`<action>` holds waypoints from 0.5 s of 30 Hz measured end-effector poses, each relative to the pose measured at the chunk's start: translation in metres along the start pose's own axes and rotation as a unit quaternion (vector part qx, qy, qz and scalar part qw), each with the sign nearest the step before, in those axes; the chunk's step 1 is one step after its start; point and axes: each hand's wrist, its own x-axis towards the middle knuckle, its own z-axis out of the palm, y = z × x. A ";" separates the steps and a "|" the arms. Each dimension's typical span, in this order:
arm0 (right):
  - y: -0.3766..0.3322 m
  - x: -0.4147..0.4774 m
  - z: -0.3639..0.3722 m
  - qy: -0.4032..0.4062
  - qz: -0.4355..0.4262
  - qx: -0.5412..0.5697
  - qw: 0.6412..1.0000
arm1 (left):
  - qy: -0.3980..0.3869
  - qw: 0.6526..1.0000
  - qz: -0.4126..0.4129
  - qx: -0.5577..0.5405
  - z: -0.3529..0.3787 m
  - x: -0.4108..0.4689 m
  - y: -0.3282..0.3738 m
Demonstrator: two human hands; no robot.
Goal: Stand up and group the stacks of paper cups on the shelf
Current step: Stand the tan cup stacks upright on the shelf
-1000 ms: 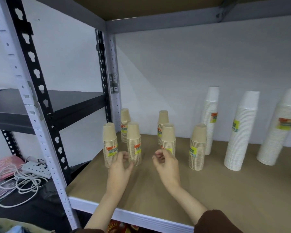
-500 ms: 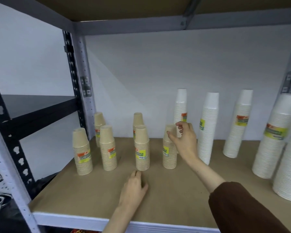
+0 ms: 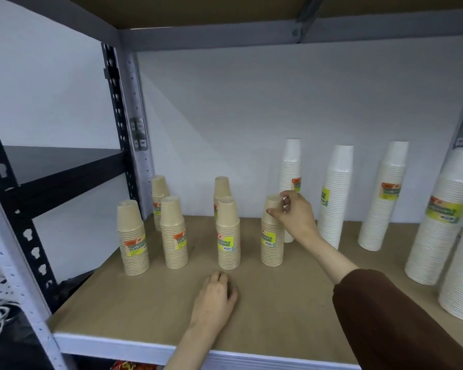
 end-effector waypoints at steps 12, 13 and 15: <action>0.005 0.004 -0.011 -0.089 -0.007 0.056 0.994 | -0.005 1.000 -0.010 0.004 -0.002 0.000 0.002; 0.006 0.003 -0.012 -0.096 -0.007 0.061 0.993 | -0.005 1.000 -0.010 0.002 -0.002 0.000 0.002; 0.006 0.003 -0.013 -0.105 -0.007 0.065 0.992 | -0.005 1.000 -0.012 -0.004 -0.003 -0.001 0.002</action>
